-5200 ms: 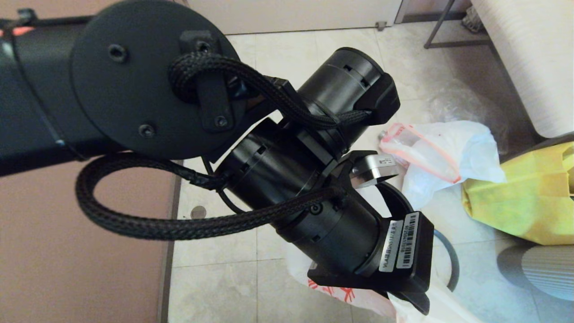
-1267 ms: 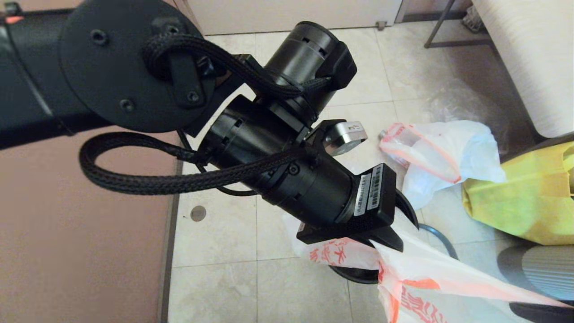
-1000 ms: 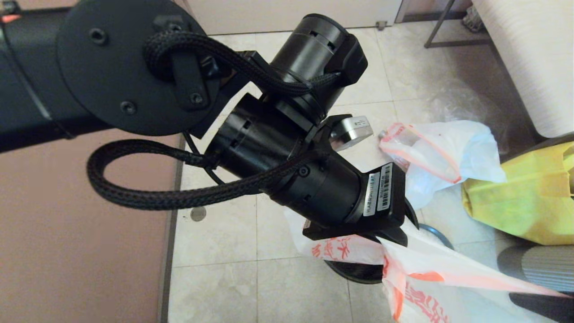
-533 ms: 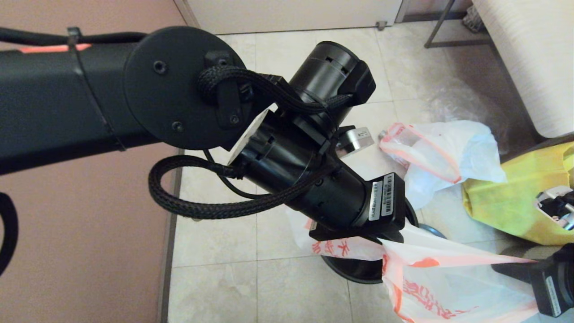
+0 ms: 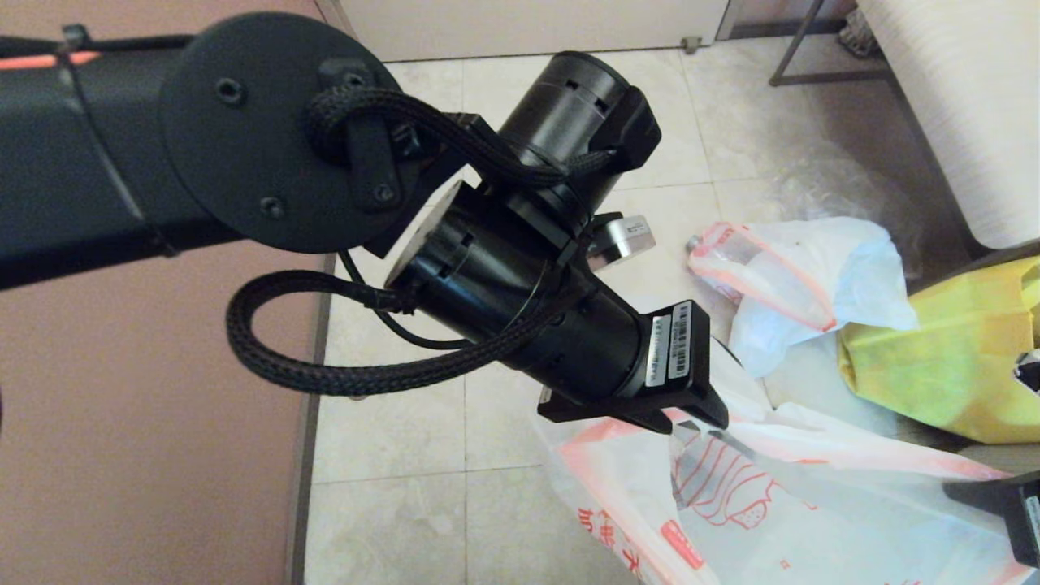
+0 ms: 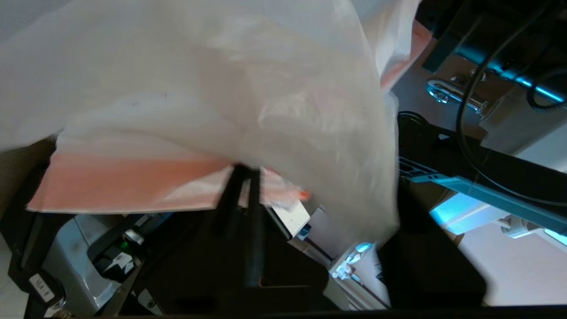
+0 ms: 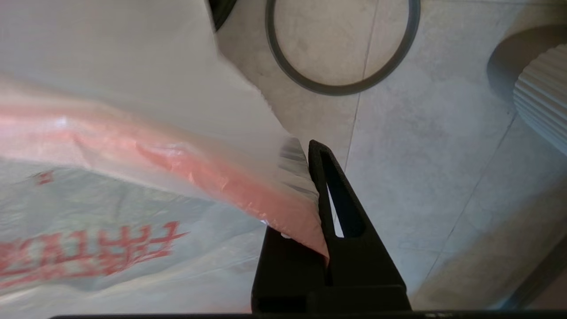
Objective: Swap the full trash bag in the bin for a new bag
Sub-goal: Put the new garbage bag on the trash can
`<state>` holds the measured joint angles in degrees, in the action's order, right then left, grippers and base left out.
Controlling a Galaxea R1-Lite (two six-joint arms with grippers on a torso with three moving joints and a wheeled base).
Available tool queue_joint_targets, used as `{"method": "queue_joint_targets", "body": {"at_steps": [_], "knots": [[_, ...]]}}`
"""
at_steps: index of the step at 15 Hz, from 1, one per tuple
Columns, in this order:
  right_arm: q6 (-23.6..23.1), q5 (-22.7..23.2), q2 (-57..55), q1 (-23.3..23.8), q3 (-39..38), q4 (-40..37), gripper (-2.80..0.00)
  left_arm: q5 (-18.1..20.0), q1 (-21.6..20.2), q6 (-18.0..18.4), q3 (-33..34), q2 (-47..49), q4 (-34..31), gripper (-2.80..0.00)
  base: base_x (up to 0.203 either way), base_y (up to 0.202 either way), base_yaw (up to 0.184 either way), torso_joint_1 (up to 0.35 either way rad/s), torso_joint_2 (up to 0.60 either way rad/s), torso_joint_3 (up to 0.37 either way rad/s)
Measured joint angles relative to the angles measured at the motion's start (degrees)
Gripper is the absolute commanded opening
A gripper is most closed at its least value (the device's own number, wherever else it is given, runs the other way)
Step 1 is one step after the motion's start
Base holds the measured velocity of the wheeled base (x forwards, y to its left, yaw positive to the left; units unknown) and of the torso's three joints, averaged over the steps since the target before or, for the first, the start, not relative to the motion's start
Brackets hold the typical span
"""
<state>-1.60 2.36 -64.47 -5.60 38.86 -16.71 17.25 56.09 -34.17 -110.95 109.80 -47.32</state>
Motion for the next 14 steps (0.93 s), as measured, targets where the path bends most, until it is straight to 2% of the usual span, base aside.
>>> {"method": "queue_joint_targets", "body": {"at_steps": [7, 10, 13, 14], "knots": [[0.2, 0.2, 0.9, -0.4, 0.3, 0.4, -2.80, 0.2, -3.1, 0.0, 4.2, -8.9, -2.0, 0.00, 0.000, 0.000, 0.000, 0.000, 0.00, 0.000], [1.0, 0.3, 1.4, -0.4, 1.0, 0.5, -2.80, 0.1, -8.2, 0.0, 9.5, -11.5, -1.6, 0.00, 0.000, 0.000, 0.000, 0.000, 0.00, 0.000], [2.0, 0.4, 2.3, -0.4, 1.4, 0.5, -2.80, 0.2, -14.4, 0.0, 12.2, -10.0, 2.5, 0.00, 0.000, 0.000, 0.000, 0.000, 0.00, 0.000], [2.6, 0.4, 2.7, -0.4, 1.4, 0.5, -2.80, 0.3, -16.3, 0.0, 12.3, -8.8, 4.9, -2.80, 0.000, 0.000, 0.000, 0.000, 0.00, 0.000]]}}
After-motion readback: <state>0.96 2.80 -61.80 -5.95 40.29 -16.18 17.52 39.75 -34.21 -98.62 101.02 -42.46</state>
